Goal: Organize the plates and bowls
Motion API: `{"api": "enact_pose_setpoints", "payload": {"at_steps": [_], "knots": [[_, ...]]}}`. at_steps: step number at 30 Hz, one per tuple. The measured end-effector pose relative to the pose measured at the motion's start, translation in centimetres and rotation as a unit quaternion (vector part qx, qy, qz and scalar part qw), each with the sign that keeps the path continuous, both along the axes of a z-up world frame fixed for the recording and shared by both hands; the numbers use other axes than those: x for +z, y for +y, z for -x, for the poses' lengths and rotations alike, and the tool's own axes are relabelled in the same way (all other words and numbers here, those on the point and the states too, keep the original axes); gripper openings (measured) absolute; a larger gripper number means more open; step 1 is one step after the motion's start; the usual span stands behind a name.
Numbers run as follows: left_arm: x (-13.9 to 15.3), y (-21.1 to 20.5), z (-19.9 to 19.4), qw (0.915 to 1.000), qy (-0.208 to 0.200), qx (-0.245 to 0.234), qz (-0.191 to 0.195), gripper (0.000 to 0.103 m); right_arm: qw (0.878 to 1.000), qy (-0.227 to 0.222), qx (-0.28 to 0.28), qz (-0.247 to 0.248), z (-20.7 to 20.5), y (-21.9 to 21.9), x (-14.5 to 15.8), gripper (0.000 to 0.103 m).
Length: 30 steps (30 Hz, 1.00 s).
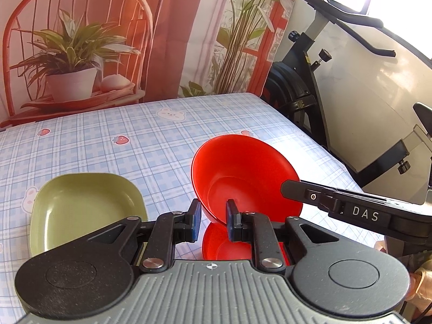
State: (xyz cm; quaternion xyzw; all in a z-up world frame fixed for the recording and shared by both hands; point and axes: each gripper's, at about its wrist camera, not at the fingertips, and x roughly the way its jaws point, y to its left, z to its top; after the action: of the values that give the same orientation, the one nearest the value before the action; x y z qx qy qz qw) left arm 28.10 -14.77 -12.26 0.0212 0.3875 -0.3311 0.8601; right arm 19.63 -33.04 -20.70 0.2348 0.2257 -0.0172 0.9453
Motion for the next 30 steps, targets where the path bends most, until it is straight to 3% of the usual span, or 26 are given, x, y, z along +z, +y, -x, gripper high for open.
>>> {"api": "enact_pose_setpoints", "payload": {"at_steps": [30], "knots": [[-1.1, 0.4, 2.3, 0.9995, 0.014, -0.017, -0.024, 0.021, 1.000, 0.023, 0.008, 0.002, 3.3, 1.0, -1.9, 0.014]]}}
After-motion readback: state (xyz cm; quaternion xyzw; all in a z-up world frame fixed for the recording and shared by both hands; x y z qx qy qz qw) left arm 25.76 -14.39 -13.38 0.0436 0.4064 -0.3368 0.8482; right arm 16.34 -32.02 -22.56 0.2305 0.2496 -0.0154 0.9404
